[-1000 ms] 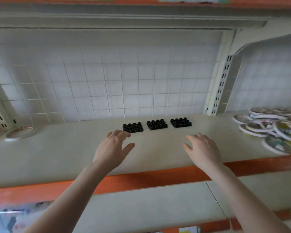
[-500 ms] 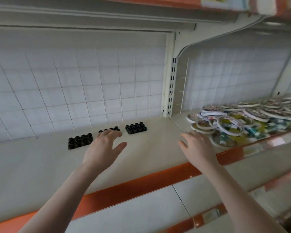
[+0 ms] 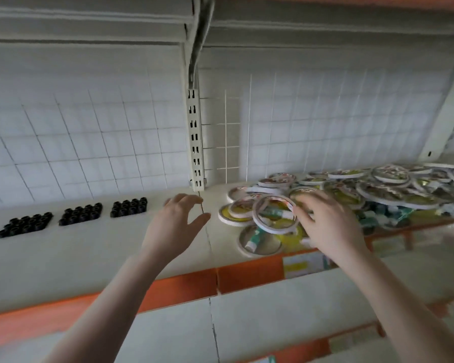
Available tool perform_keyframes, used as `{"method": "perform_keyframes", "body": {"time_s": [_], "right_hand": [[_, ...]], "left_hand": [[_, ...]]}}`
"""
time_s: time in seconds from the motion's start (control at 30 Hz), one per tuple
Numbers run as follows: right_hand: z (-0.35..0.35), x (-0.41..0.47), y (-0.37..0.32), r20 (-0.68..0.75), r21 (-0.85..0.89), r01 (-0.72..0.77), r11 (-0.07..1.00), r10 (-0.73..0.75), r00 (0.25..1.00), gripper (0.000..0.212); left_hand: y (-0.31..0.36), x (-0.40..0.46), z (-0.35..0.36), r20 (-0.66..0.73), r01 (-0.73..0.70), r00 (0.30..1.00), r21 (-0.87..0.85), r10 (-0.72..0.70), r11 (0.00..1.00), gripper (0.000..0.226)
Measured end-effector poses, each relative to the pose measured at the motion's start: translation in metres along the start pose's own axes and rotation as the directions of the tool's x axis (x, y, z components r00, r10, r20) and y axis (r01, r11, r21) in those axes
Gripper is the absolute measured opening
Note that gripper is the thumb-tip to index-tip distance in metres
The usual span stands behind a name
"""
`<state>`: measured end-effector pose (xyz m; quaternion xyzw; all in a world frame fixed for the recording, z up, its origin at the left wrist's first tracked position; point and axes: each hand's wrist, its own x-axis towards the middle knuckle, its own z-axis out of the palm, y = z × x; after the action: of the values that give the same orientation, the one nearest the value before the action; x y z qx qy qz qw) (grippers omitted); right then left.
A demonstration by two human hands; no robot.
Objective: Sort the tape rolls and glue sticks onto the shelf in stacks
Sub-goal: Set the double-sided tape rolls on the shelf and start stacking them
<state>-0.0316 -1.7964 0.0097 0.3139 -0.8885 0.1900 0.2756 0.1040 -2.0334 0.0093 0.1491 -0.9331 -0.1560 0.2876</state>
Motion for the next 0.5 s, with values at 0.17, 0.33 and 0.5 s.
{"method": "perform_keyframes", "body": {"time_s": [0.17,0.33,0.5], "right_hand": [[-0.009,0.013,0.070,0.007,0.005,0.037,0.999,-0.037,0.999,0.021],[-0.010,0.016,0.102,0.011,0.050,0.060,0.997,-0.061,0.998,0.023],[-0.002,0.016,0.122,0.011,0.067,0.067,0.995,-0.068,0.998,0.023]], "left_hand": [[0.066,0.015,0.032,0.019,0.038,0.999,-0.007,-0.038,0.999,0.040],[0.097,0.028,0.052,0.029,0.037,0.999,0.032,-0.038,0.999,0.043],[0.113,0.048,0.066,0.041,0.007,0.999,0.040,-0.009,0.999,0.037]]}}
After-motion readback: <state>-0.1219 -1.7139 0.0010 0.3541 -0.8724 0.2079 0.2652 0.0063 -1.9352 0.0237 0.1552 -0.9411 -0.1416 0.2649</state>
